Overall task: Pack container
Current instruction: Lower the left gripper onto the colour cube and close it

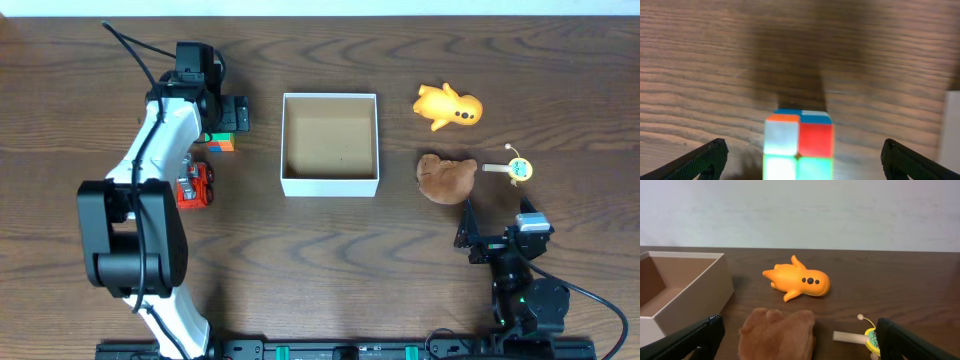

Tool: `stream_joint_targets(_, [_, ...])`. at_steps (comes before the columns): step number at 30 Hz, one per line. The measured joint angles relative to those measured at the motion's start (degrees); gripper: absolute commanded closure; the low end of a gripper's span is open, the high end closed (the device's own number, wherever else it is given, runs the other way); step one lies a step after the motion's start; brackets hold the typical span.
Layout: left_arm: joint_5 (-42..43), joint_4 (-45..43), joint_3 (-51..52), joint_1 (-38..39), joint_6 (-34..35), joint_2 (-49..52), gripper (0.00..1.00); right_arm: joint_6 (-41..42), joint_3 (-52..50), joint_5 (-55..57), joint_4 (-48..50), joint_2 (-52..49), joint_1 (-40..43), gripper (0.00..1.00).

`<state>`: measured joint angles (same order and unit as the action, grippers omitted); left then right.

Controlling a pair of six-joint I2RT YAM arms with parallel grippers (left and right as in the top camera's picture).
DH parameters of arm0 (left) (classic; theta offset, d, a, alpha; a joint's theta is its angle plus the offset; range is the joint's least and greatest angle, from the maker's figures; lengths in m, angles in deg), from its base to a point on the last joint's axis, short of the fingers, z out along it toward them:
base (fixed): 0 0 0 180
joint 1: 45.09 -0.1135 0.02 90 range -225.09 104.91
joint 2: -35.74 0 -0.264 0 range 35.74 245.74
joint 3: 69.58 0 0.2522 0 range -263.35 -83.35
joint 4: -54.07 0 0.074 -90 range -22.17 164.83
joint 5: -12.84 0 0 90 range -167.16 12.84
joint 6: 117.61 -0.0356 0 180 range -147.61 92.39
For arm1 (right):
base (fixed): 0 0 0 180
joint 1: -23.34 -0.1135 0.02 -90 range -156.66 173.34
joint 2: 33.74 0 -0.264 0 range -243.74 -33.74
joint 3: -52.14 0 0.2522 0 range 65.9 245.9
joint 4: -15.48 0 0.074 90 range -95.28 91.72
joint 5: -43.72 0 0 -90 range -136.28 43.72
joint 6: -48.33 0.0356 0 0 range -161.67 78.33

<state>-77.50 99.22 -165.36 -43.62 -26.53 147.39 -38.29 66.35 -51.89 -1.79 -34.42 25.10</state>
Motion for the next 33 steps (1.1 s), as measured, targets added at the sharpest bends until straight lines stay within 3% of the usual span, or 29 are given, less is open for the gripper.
stream_joint_targets(21, [0.61,-1.22,0.00,-2.01,-0.07,7.52,0.00,0.00,0.00,0.00,0.00,0.00,0.00,0.01])
stream_joint_targets(27, [1.25,-0.68,0.00,-2.01,0.00,7.52,0.34,0.00,0.00,0.00,0.00,0.00,0.00,0.01])
stream_joint_targets(33, [1.46,-0.55,0.00,-2.01,-0.48,7.52,0.37,0.00,0.00,0.00,0.00,0.00,0.00,0.01])
